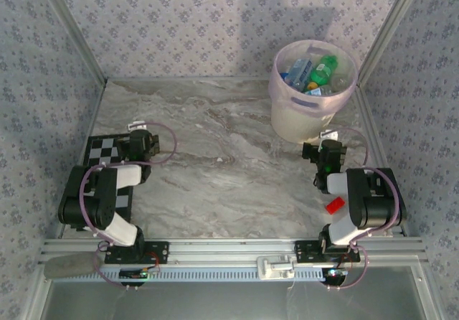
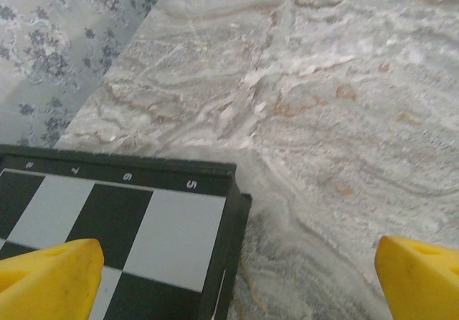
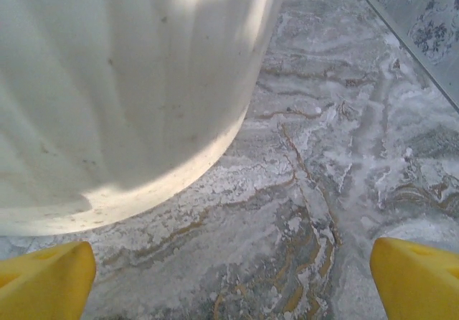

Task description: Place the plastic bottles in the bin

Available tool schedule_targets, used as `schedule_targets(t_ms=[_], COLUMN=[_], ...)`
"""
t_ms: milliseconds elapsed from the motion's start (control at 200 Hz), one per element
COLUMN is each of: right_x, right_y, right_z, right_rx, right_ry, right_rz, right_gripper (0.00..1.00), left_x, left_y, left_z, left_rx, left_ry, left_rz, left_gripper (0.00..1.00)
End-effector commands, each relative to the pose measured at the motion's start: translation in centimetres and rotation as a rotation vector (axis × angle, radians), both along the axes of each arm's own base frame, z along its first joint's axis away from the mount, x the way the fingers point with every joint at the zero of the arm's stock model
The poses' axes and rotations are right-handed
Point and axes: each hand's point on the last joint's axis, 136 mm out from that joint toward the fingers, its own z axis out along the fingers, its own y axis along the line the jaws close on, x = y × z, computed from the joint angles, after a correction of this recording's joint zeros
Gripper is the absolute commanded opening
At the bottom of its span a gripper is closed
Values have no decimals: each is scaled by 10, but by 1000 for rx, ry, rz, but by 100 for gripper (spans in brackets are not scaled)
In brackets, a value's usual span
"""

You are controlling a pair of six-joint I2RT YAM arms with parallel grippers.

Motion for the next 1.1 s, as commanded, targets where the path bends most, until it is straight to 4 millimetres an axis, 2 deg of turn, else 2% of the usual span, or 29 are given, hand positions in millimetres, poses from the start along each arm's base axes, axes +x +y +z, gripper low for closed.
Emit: schedule_targets(t_ms=[0,135,185,230,300,365,420,1099], right_x=[10,11,11,11,11,11,10,11], right_y=[0,-1,-1,-1,-1,-1,-1,0], right_z=[21,23,22,23,23,23,22,23], right_rx=[14,8,7,6,7,6,6,6], right_ry=[-88,-100,-98,-100,-101,-100,-99,-99], right_rz=[2,-1,-1,-2,-1,-2,-1,2], right_gripper=[100,100,100,100,100,100,100,100], left_x=[5,0,-2,-8,-5,-5,-5,-4], left_y=[-10,-4,0,-3,-5,-7,-6,-5], left_z=[15,8,10,5,10,7,8,8], left_rx=[-60,-139,-112,-119,-91,-87,-83,-93], left_ry=[-95,-126,-206,-159,-199,-153,-172,-160], left_rz=[-96,-114,-96,-93,-98,-93,-92,-90], left_gripper=[96,95,95,96,96,97,100,100])
